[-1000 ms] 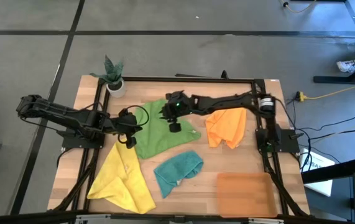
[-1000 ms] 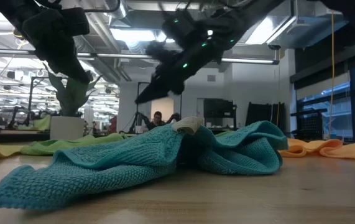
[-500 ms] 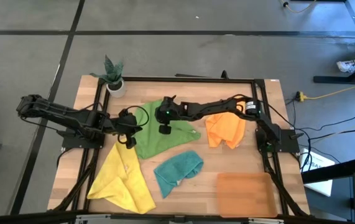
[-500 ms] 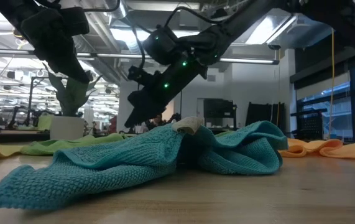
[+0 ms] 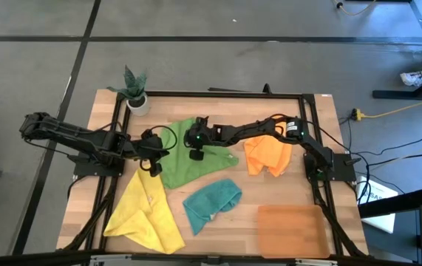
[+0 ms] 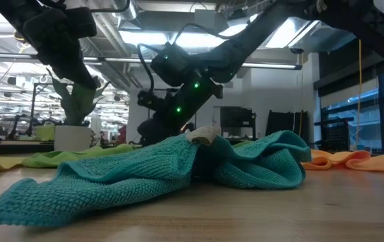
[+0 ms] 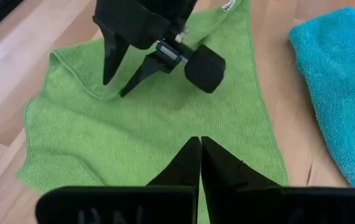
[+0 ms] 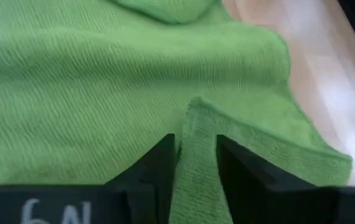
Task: Roll microfiber towels into tight, uniform cylinder then place into a basket
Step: Roll the green microfiber towel
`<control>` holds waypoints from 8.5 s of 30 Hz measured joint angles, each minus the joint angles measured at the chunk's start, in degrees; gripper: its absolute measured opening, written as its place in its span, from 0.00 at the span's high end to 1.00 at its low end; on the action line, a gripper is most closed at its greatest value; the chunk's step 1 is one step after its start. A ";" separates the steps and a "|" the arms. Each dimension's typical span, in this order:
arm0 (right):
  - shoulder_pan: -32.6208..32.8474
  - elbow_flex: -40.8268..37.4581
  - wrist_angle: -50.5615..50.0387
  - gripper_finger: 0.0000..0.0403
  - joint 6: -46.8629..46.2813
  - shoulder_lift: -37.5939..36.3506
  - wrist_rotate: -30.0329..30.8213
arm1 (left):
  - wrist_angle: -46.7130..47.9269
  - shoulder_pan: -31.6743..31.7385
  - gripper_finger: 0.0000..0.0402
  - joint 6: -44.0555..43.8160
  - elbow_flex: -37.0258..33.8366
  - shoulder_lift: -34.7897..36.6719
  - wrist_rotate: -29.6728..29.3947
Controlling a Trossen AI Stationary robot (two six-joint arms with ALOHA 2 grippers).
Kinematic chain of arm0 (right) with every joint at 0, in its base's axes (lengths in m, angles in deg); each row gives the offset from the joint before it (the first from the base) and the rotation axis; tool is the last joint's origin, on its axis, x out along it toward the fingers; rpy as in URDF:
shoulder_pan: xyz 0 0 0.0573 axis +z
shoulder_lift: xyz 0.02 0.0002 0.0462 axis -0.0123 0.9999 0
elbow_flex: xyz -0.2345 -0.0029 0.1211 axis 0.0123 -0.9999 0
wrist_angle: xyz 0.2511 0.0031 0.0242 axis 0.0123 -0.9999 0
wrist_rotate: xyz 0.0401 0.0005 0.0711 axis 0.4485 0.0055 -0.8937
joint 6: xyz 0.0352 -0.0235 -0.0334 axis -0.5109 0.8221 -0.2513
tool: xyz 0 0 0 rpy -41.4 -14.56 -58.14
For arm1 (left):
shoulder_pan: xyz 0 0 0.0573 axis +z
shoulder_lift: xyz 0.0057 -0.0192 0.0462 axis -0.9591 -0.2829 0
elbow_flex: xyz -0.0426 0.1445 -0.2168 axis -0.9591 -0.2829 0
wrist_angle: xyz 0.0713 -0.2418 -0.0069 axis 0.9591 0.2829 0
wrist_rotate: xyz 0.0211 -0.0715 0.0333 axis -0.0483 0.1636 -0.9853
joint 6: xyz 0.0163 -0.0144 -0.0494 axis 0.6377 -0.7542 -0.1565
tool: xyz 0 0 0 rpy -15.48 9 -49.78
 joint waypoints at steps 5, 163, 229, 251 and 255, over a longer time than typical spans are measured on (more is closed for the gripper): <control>0.00 0.00 0.78 0.71 0.41 0.00 2.53 | -0.50 0.00 1.00 -0.02 0.00 -0.01 -0.02; 4.19 -22.18 -25.97 0.64 -3.88 -45.38 -6.19 | 3.26 6.64 0.80 -4.48 -2.80 -21.51 -0.43; 4.17 -24.11 -23.91 0.64 -4.07 -45.24 -6.10 | 11.85 16.41 0.80 -25.79 -2.63 -27.20 -23.98; 3.65 -25.68 -32.29 0.64 -3.21 -46.34 -9.31 | 31.06 4.44 0.80 -20.84 17.42 -27.16 -21.95; 3.67 -29.20 -28.50 0.64 -2.83 -46.34 -16.06 | 30.42 1.16 0.80 -20.96 17.42 -27.16 -17.13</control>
